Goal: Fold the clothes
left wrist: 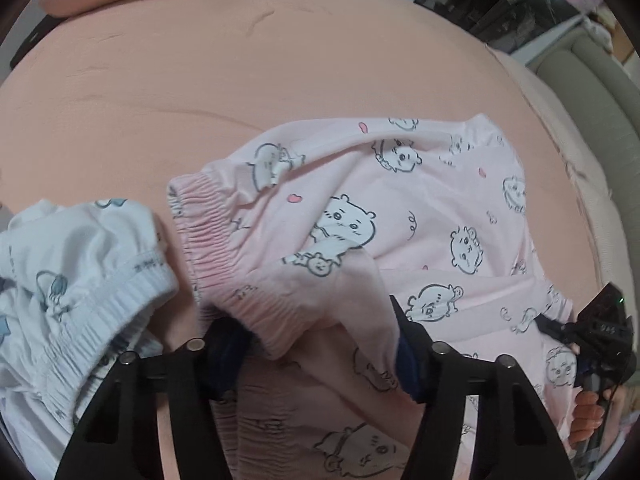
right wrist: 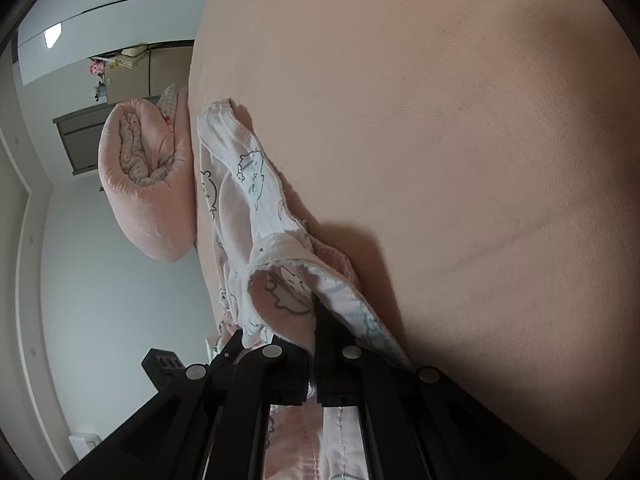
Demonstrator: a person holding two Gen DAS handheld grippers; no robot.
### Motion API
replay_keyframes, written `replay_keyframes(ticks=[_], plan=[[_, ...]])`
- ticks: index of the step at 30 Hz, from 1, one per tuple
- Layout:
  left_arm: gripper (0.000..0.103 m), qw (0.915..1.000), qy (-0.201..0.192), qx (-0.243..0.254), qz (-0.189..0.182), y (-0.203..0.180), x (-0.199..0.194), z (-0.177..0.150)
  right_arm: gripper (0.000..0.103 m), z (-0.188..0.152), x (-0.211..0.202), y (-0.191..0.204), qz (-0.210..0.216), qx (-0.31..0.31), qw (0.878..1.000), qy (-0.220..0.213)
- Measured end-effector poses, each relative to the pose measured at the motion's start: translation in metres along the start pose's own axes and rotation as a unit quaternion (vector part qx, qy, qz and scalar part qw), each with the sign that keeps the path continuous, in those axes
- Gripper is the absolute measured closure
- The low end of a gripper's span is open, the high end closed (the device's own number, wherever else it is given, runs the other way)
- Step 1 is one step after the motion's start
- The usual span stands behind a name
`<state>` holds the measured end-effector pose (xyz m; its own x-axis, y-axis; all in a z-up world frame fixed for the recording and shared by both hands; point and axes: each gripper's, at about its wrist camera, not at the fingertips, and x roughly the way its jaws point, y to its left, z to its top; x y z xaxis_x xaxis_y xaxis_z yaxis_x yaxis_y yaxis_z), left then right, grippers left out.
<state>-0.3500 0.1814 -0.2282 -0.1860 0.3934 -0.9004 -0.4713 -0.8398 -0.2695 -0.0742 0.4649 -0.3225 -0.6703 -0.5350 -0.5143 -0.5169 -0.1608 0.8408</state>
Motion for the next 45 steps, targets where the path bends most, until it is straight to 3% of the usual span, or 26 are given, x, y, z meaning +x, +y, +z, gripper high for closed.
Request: replay_keyframes(ticks=[4, 11, 15, 20, 25, 28, 31, 38, 45], plan=[[0.052, 0.9981, 0.002, -0.047, -0.039, 0.012, -0.006, 0.0, 0.103, 0.0, 0.001, 0.004, -0.007, 0.003, 1.0, -0.004], [0.074, 0.9887, 0.003, -0.122, -0.087, 0.033, -0.012, -0.007, 0.103, -0.004, -0.003, 0.013, -0.048, -0.024, 0.998, -0.013], [0.08, 0.9898, 0.008, -0.121, -0.075, 0.031, -0.018, -0.01, 0.103, -0.009, 0.001, 0.039, -0.12, -0.087, 0.989, -0.021], [0.09, 0.9855, 0.018, -0.147, -0.083, 0.033, -0.02, -0.009, 0.103, -0.02, 0.007, 0.073, -0.207, -0.161, 0.964, -0.043], [0.094, 0.9839, 0.006, -0.151, -0.095, 0.028, -0.037, -0.006, 0.103, -0.032, 0.01, 0.102, -0.226, -0.214, 0.948, -0.066], [0.094, 0.9874, -0.002, -0.124, -0.098, 0.025, -0.055, -0.009, 0.103, -0.035, 0.004, 0.121, -0.211, -0.232, 0.947, -0.075], [0.094, 0.9916, -0.01, -0.096, -0.086, 0.02, -0.064, -0.011, 0.103, -0.036, -0.002, 0.145, -0.21, -0.262, 0.937, -0.093], [0.094, 0.9832, -0.013, -0.138, -0.119, 0.04, -0.079, -0.006, 0.103, -0.031, -0.014, 0.175, -0.225, -0.308, 0.918, -0.113], [0.094, 0.9822, -0.027, -0.143, -0.119, 0.049, -0.095, 0.002, 0.103, -0.007, -0.005, 0.195, -0.245, -0.327, 0.904, -0.125]])
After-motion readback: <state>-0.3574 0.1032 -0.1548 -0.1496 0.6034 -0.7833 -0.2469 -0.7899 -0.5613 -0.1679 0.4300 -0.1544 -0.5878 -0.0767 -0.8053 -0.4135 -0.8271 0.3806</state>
